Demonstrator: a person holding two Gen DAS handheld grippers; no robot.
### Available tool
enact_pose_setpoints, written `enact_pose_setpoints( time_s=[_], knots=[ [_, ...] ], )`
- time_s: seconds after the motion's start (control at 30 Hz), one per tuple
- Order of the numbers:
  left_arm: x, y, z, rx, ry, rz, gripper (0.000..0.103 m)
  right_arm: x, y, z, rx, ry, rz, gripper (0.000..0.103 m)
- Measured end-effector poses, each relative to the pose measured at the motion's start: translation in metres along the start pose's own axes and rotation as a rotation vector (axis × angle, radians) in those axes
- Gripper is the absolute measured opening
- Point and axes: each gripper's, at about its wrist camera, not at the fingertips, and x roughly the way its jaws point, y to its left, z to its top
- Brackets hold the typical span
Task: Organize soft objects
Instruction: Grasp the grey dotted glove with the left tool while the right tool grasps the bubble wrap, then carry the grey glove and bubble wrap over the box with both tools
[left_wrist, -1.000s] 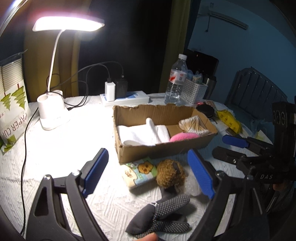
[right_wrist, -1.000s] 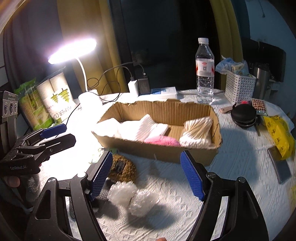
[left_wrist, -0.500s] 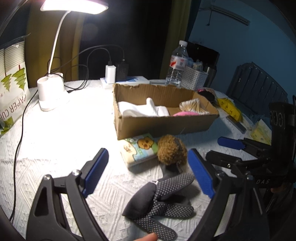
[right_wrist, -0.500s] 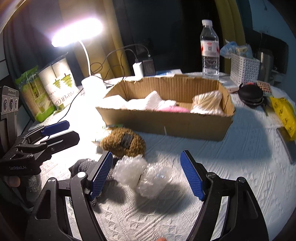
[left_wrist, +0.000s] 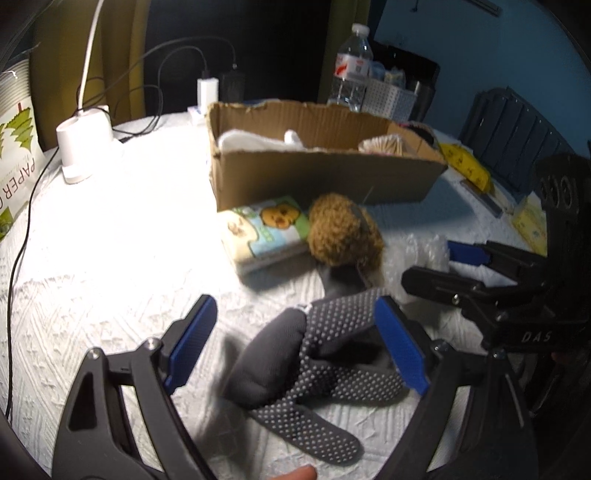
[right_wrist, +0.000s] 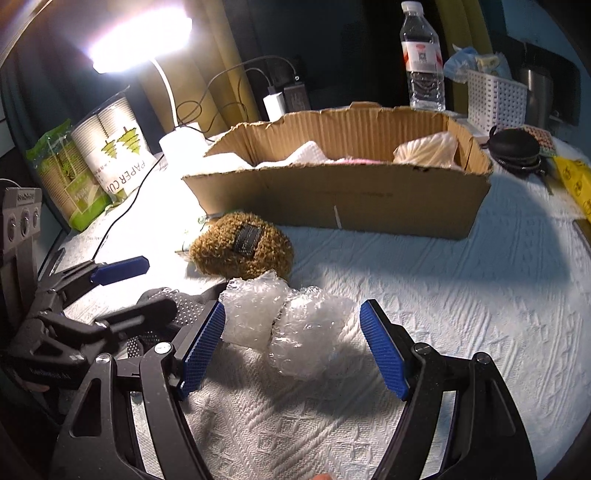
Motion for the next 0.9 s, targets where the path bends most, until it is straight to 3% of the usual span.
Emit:
enact_pose_setpoints(
  time_s=[0.13, 0.2, 0.23, 0.33, 0.43, 0.9],
  knots=[
    [0.007, -0.006, -0.001, 0.028, 0.031, 0.012, 0.087, 0.002, 0.0, 0.0, -0.005, 0.013, 0.016, 0.078],
    [0.01, -0.008, -0.001, 0.038, 0.046, 0.01, 0.075, 0.001, 0.0, -0.001, -0.006, 0.012, 0.025, 0.072],
    [0.012, -0.009, -0.002, 0.046, 0.061, 0.006, 0.065, 0.0, -0.001, -0.001, -0.005, 0.011, 0.033, 0.067],
    [0.01, -0.015, -0.003, 0.077, 0.055, -0.011, 0.051, -0.002, -0.001, -0.001, -0.007, 0.003, 0.035, 0.06],
    [0.008, -0.02, -0.004, 0.095, 0.052, -0.012, 0.043, -0.005, -0.001, -0.002, -0.01, -0.006, 0.042, 0.056],
    [-0.033, -0.036, 0.014, 0.116, -0.061, -0.038, 0.04, -0.04, -0.011, 0.001, -0.003, -0.089, 0.036, 0.055]
  ],
)
